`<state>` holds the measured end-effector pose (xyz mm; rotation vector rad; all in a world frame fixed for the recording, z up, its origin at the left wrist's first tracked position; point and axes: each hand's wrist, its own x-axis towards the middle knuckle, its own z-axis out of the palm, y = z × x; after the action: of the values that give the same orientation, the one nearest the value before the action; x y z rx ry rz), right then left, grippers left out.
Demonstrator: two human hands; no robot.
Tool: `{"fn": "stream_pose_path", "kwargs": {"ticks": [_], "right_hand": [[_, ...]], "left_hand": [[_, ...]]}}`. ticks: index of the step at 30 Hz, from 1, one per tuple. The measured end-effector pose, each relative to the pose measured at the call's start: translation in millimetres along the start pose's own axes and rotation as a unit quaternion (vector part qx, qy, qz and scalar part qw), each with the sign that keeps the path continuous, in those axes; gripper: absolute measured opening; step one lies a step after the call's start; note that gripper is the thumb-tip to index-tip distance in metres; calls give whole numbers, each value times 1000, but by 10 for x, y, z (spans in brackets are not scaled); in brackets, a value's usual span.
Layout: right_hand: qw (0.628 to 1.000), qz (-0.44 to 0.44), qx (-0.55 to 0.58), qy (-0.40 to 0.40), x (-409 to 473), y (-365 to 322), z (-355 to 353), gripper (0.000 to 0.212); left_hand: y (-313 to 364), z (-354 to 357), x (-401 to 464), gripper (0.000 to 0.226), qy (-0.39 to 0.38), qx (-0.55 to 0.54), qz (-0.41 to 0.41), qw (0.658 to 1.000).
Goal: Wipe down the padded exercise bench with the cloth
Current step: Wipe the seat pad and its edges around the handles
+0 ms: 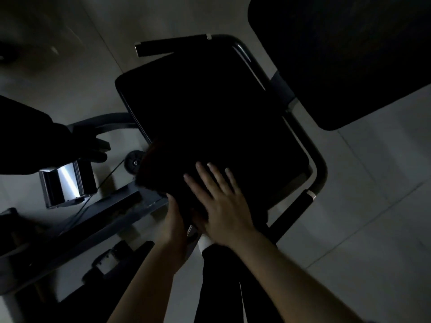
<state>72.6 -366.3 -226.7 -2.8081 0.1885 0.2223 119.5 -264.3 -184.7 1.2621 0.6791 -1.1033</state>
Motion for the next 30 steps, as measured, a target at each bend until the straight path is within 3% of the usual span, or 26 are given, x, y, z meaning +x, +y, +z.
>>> {"fn": "stream_pose_path", "kwargs": {"ticks": [2, 5, 7, 9, 12, 15, 19, 22, 24, 28, 30], "right_hand": [[1000, 25, 0, 0, 188, 475, -126, 66], [981, 189, 30, -18, 401, 1259, -366, 63], [952, 294, 68, -51, 405, 1413, -438, 62], [942, 330, 58, -32, 311, 1229, -370, 65], [958, 287, 20, -8, 111, 715, -175, 73], [983, 182, -13, -10, -53, 232, -89, 74], [999, 23, 26, -25, -128, -68, -208, 65], [985, 115, 128, 5, -127, 363, -385, 46], [975, 181, 123, -26, -177, 613, -479, 45], [982, 115, 142, -49, -163, 531, -567, 22], [960, 135, 234, -68, -136, 444, -649, 16]], "left_hand": [[-59, -76, 33, 48, 5, -5, -9, 1000], [-152, -112, 40, 41, 11, -3, 2, 1000], [-177, -58, 0, 36, 37, 13, 22, 999], [-218, 6, -16, 34, 90, 57, 66, 992], [-190, 78, -39, 37, 202, 201, 197, 938], [-49, 200, -57, 41, 206, 292, 303, 884], [154, 228, 0, 44, 214, 391, 281, 850], [213, 212, 4, 59, 230, 374, 222, 871], [119, 222, -36, 68, 235, 375, 189, 877], [-105, 314, -187, 61, 223, 380, 145, 886], [-119, 288, -240, 49, 197, 361, 141, 901]]}}
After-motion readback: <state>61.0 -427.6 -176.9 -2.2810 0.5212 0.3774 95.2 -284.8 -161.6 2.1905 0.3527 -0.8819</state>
